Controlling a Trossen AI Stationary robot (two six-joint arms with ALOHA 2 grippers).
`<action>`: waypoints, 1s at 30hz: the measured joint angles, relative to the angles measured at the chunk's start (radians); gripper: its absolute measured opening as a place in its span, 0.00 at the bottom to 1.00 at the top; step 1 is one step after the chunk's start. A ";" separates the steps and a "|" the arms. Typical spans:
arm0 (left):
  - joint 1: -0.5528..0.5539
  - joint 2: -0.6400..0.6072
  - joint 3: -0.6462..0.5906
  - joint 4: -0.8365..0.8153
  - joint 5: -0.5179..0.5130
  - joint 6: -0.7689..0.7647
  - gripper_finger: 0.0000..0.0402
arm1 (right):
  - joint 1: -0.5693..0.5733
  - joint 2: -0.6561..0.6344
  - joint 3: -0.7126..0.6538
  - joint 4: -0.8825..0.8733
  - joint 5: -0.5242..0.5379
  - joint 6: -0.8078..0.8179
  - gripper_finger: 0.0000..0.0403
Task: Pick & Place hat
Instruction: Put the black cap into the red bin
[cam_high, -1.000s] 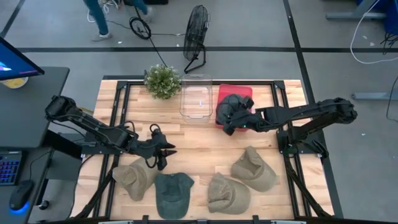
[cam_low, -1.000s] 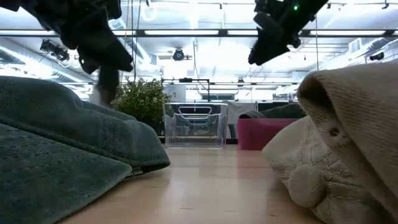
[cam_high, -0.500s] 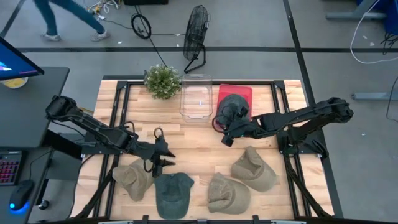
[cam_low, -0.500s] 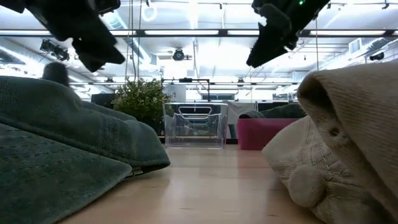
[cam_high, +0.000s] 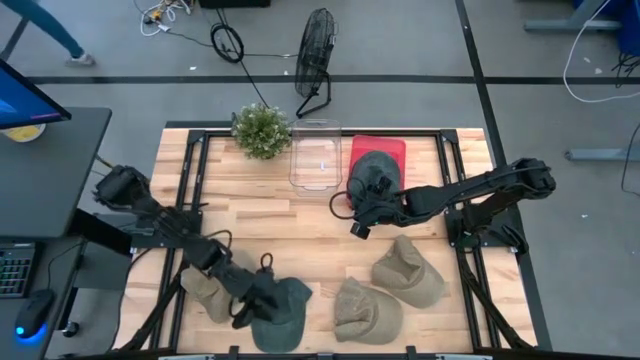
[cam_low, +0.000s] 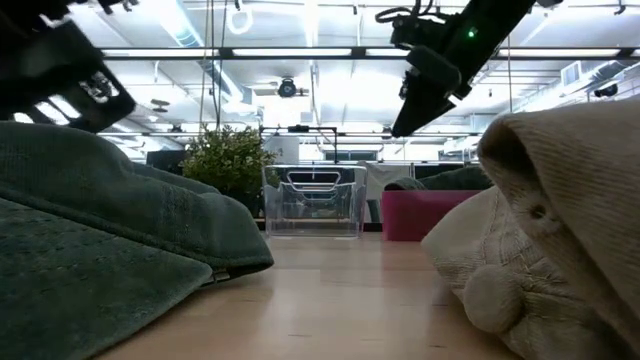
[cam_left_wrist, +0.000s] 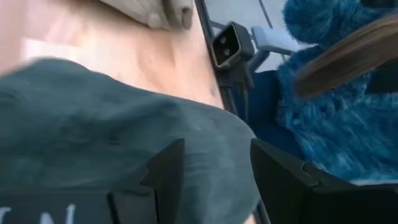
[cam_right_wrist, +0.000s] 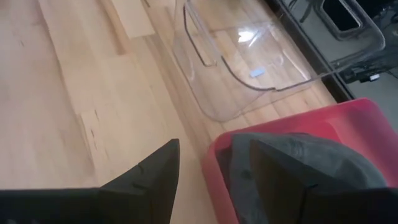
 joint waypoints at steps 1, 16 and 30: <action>-0.008 0.016 0.010 0.000 -0.001 -0.011 0.47 | 0.000 0.000 0.000 0.007 0.000 0.005 0.49; -0.021 0.143 0.030 -0.009 0.013 -0.101 0.37 | 0.000 -0.003 0.000 0.060 -0.006 0.014 0.49; 0.091 0.089 0.030 0.115 0.070 0.091 0.01 | 0.000 -0.003 0.000 0.099 -0.006 -0.025 0.49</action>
